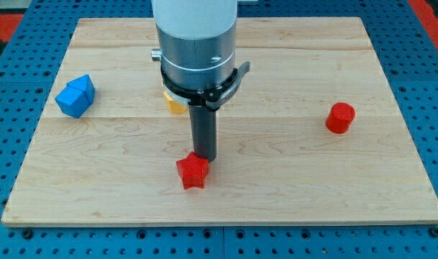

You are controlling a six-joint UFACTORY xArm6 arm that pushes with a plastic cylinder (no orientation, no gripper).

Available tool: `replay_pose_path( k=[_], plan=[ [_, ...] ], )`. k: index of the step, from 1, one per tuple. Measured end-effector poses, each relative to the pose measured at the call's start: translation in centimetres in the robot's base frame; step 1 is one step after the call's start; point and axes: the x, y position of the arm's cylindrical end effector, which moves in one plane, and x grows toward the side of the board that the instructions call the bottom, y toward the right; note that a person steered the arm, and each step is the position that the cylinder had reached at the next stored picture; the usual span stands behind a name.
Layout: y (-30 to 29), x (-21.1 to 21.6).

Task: Keep red circle on top right of red star

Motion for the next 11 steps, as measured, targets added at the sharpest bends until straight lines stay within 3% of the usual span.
replay_pose_path(
  k=[1, 2, 3, 4, 5, 7, 8, 11],
  plan=[
    [10.0, -1.4],
    [21.5, -0.1],
    [28.3, -4.4],
    [27.3, -7.9],
    [20.7, -7.8],
    [12.1, -3.5],
    [13.7, -3.9],
    [10.3, -3.1]
  ],
)
